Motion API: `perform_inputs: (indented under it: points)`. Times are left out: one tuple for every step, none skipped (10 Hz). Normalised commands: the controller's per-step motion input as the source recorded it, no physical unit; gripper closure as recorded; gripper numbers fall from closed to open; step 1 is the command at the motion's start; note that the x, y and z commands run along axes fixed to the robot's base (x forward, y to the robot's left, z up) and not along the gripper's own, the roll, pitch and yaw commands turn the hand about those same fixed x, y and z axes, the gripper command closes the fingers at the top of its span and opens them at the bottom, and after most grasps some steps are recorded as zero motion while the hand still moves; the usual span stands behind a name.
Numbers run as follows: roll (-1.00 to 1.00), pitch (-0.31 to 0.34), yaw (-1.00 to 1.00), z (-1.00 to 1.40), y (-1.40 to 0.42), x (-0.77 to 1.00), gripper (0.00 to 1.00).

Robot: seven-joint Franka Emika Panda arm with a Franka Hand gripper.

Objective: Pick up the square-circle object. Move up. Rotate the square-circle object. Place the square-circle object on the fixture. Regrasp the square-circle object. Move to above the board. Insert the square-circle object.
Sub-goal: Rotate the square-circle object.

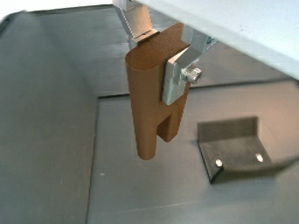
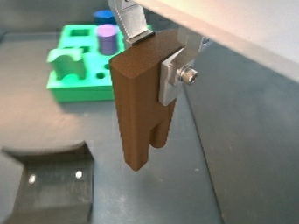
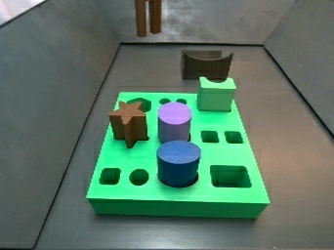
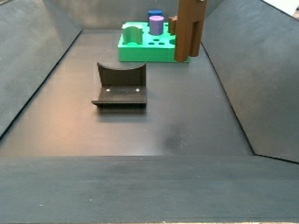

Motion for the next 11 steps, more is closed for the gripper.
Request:
perform_inputs:
  points:
    - [-0.04,-0.038,1.00,0.01,0.00,-0.03,1.00]
    - [-0.05,-0.045,1.00,0.02,0.00,-0.03,1.00]
    - [-0.06,-0.052,1.00,0.02,0.00,-0.03,1.00]
    - [-0.07,-0.059,1.00,0.02,0.00,-0.03,1.00]
    - [-0.09,-0.076,1.00,0.02,0.00,-0.03,1.00]
    - [-0.10,-0.086,0.82,0.02,0.00,-0.03,1.00]
    - [-0.09,-0.085,0.57,0.02,0.00,-0.03,1.00]
    - [-0.09,-0.084,0.37,0.01,0.00,-0.03,1.00]
    - [-0.09,-0.082,0.24,0.01,0.00,-0.03,1.00]
    - [-0.06,-0.056,1.00,0.00,0.00,0.00,1.00]
    - [-0.06,-0.059,1.00,0.00,0.00,0.00,1.00]
